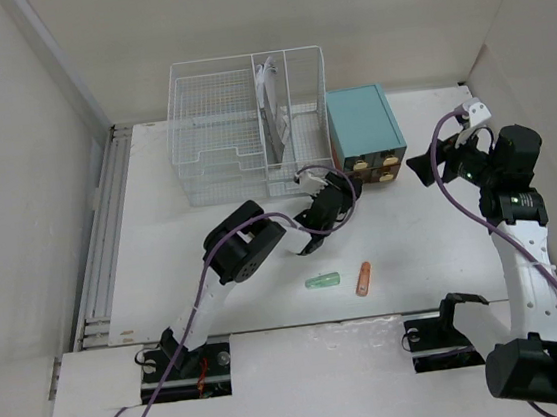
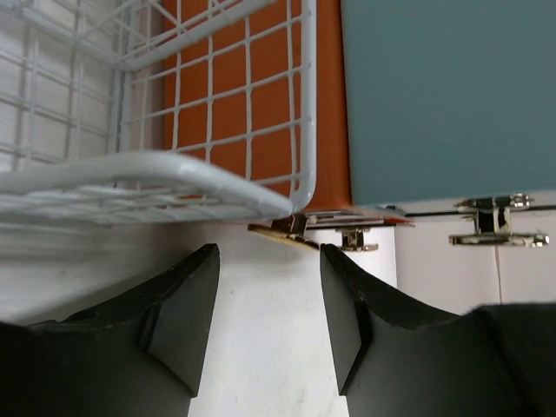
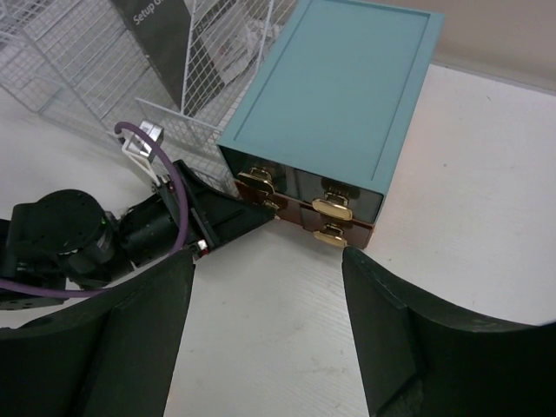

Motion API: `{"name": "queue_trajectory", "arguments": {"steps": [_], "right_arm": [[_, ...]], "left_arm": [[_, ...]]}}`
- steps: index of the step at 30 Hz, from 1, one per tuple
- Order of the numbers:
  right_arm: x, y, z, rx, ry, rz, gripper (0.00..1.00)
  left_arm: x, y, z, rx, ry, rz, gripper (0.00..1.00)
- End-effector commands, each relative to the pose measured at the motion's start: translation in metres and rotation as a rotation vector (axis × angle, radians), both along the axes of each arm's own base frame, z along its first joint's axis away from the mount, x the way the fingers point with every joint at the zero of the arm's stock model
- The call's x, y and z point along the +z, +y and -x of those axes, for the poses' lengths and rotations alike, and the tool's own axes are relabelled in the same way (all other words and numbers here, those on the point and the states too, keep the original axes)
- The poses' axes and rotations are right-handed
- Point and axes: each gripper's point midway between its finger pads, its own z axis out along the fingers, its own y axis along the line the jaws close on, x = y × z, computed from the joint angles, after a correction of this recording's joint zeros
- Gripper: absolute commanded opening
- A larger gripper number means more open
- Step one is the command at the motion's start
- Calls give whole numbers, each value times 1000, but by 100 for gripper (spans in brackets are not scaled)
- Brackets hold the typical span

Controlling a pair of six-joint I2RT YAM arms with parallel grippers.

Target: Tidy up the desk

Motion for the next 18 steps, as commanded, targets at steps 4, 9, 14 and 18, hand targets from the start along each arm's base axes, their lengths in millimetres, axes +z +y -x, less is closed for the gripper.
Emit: {"name": "queue_trajectory", "arguments": {"steps": [4,9,14,18], "right_arm": [[22,5,1,29,-74,-8,74],[23,6,2,41,-79,-2,74],[20,7,1,51,-71,-6,74],[17,8,2,60,-63,-11,74]], "left_arm": [[9,-4,-19,47,-21,10,47],[16,-5,-29,70,-19,42,47],[14,-3,-31,99,-3,81,35],[13,-3,-31,103,10,91,18]]}}
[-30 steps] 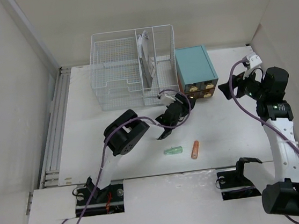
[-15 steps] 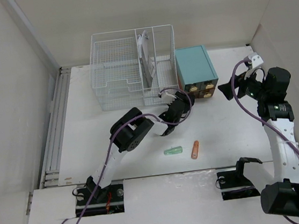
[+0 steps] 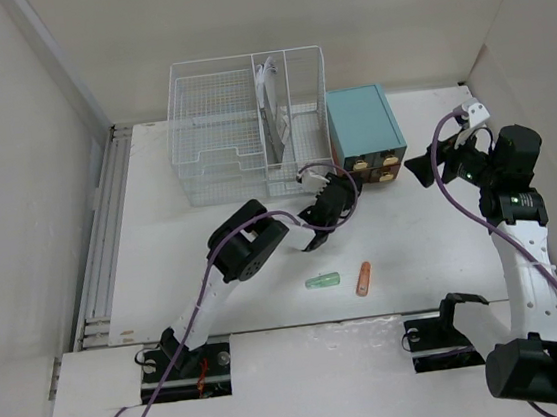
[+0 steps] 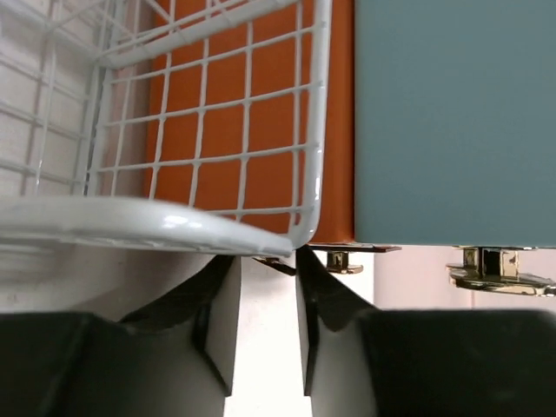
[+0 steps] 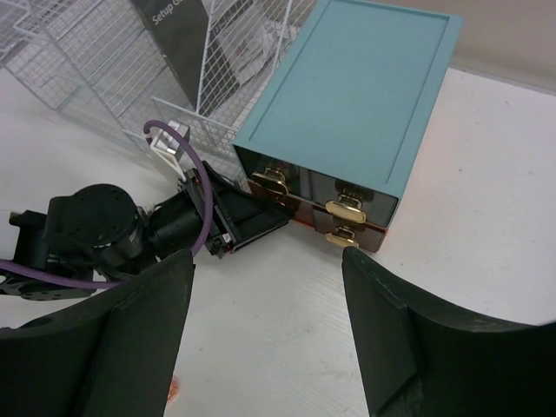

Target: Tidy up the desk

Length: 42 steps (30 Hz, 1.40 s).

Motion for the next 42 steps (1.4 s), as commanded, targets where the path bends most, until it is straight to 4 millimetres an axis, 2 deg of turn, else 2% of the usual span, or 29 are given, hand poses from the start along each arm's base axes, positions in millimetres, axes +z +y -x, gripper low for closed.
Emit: {"name": "queue_trajectory", "arguments": {"steps": [1,2,3,4,6,9,10,12,14,18,19,20,21,22,23,27,28,30,32,34,36,37,39,40,42], "right_arm": [[15,2,-1,23,-64,5,74],[15,2,-1,23,-64,5,74],[15,2,-1,23,-64,5,74],[15,2,-1,23,-64,5,74],[15,2,-2,24,-68,12,74],[15,2,-2,24,-68,12,74],[15,2,-2,24,-68,12,74],[11,2,-1,24,-59,10,74],[11,2,-1,24,-59,10,74],[14,2,0,24,-68,12,74],[14,2,0,24,-68,12,74],[14,2,0,24,-68,12,74],[14,2,0,24,-68,12,74],[14,2,0,24,-68,12,74],[14,2,0,24,-68,12,74],[14,2,0,24,-68,12,74],[14,2,0,24,-68,12,74],[14,2,0,24,-68,12,74],[14,2,0,24,-68,12,74],[14,2,0,24,-68,12,74],[14,2,0,27,-75,23,74],[11,1,0,32,-77,42,74],[5,2,4,58,-74,77,80],[3,3,5,90,-95,123,82],[1,9,13,168,-104,175,83]], "left_arm": [[11,9,-18,70,-23,18,15],[6,11,-17,70,-16,9,13],[10,11,-16,70,-24,20,13],[4,11,-8,60,-17,10,13],[13,8,-1,43,-26,40,12],[7,8,15,24,-17,42,12],[14,7,15,23,-23,51,12],[8,12,19,28,-11,65,10],[13,8,25,9,-17,79,8],[7,13,35,2,1,67,8],[14,14,35,2,-11,84,8],[10,12,42,-8,-5,76,8],[18,8,46,-19,-12,88,8],[13,12,51,-28,-1,74,8],[21,9,58,-41,-10,89,8],[21,5,82,-77,0,91,8],[27,6,82,-77,-7,103,8],[25,4,94,-95,4,104,7],[21,6,95,-97,0,91,7],[29,1,101,-124,-29,82,10],[49,3,101,-130,-68,90,18],[57,4,104,-148,-105,72,18],[68,9,111,-165,-148,42,24],[93,12,116,-165,-195,55,33],[109,25,119,-160,-263,4,39]]}}
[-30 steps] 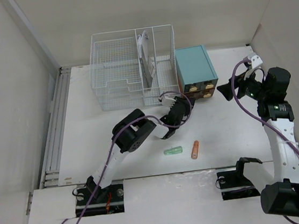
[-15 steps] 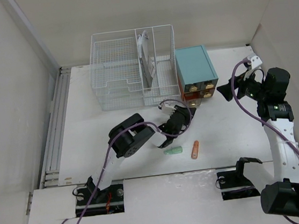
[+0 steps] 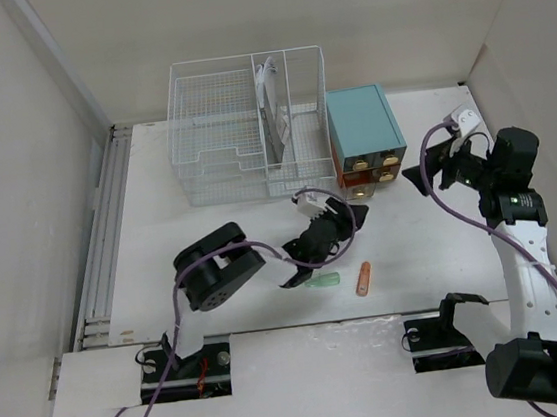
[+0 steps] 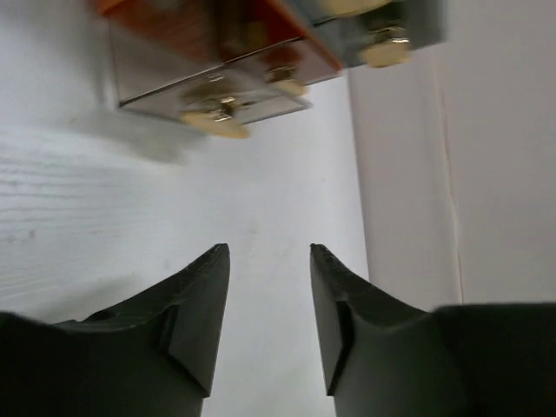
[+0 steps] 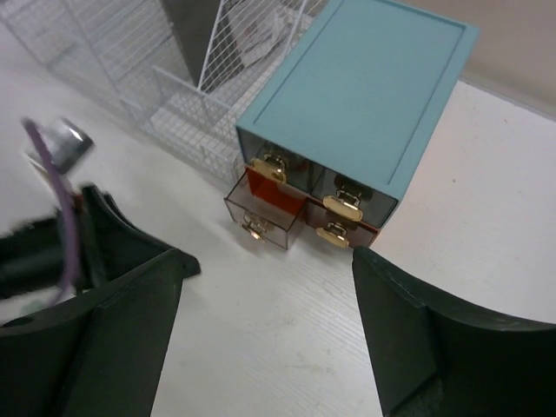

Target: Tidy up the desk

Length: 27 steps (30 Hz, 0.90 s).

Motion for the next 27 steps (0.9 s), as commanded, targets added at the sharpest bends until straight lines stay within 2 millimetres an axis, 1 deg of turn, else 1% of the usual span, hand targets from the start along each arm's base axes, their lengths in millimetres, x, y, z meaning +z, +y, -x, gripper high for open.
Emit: {"name": "queue_trajectory", "arguments": {"steps": [1,2,3,4,5,6,7,8,9,10,11,12,13,14,15,16,17,18,19,20,21,22,23,24,25,26,27], "right_arm": [[3,10,14,143,-70,115,83],[8,9,15,191,-137,206,82],[3,13,18,243,-146,235,81],[-10,16,26,290,-111,243,80],[-15,16,29,374,-204,373,80],[-23,18,34,463,-256,462,78],[-51,26,65,595,-197,487,78],[-63,24,73,675,-235,584,78],[-76,22,74,801,-371,756,75],[-92,15,76,870,-338,828,73],[-101,18,83,941,-326,845,73],[-106,19,84,999,-353,881,71],[-115,20,86,1053,-336,874,71],[-120,25,96,1126,-324,871,71],[-122,29,95,1164,-352,876,69],[-130,33,100,1220,-362,881,69],[-138,36,105,1272,-360,892,67],[-141,48,107,1321,-401,898,67],[-143,54,109,1343,-428,905,67],[-148,60,115,1366,-467,918,67],[-148,71,113,1400,-544,958,69],[-151,75,114,1418,-575,985,69],[-158,79,118,1442,-595,997,69],[-160,82,117,1450,-600,1021,69],[-159,92,116,1474,-651,1045,69],[-164,93,121,1506,-646,1051,69],[-171,96,120,1539,-634,1053,67]], "left_arm": [[83,17,9,-12,-217,34,43],[109,25,14,-23,-260,45,51],[116,30,21,-50,-295,16,54],[111,38,26,-86,-362,-96,55],[123,45,33,-118,-383,-155,56],[118,48,42,-161,-402,-226,56],[117,52,46,-192,-426,-293,57],[107,61,51,-229,-458,-390,56],[107,71,62,-265,-462,-432,53],[101,79,67,-287,-454,-464,47],[85,90,75,-313,-426,-504,32],[86,102,80,-322,-426,-531,25],[82,108,88,-340,-419,-545,19],[80,115,94,-335,-407,-553,17],[68,127,101,-338,-386,-574,19],[76,137,109,-323,-366,-542,23],[78,149,107,-273,-349,-541,29],[71,160,112,-266,-331,-547,31],[79,173,116,-241,-322,-523,33],[82,182,115,-209,-311,-509,34],[84,188,120,-199,-297,-481,34],[79,197,122,-184,-281,-480,34],[88,206,126,-174,-286,-444,35],[91,214,124,-144,-286,-432,35],[85,220,126,-132,-270,-424,35],[88,224,131,-135,-275,-396,37],[89,226,131,-133,-279,-386,37]]}}
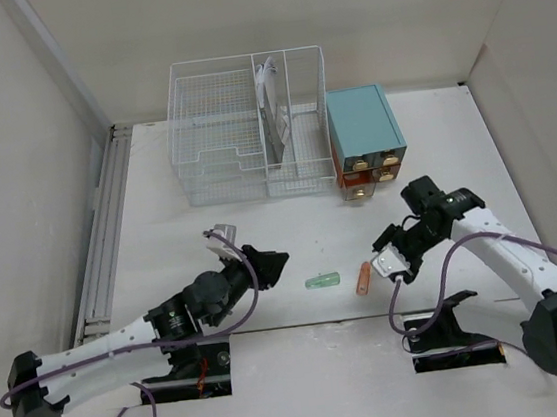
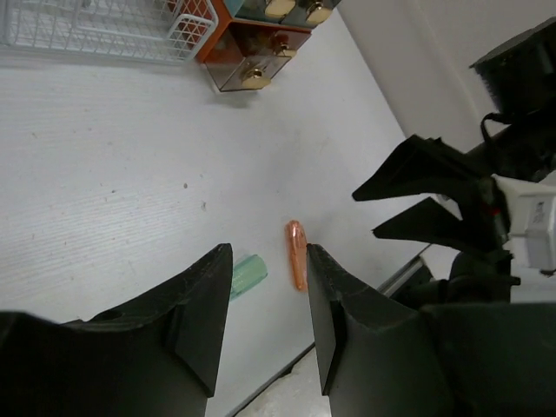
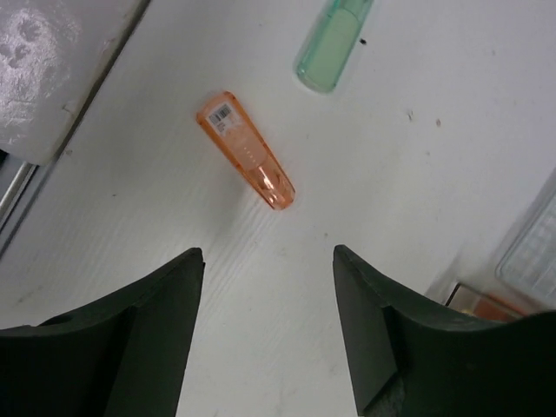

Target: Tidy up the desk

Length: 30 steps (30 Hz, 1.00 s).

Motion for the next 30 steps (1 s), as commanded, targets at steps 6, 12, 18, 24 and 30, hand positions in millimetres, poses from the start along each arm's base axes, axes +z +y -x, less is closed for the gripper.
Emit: {"name": "queue_trajectory", "arguments": {"steps": [6,12,18,24,30], "right_arm": [[-16,45,-1,530,-305,30,60],[-37,62,11,612,-274,91,60],[-53,64,15,623,-229,136,60],[-64,61,16,639,-200,199,60],[-70,59,18,658,-202,236,59]], "left_arm": [[-34,18,6,44,80,-23,37],[-37,14,8,25,93,-42,37],[-30,16,9,24,83,-16,37],[-27,22,11,24,80,-9,38],[-21,27,12,32,71,10,38]]}}
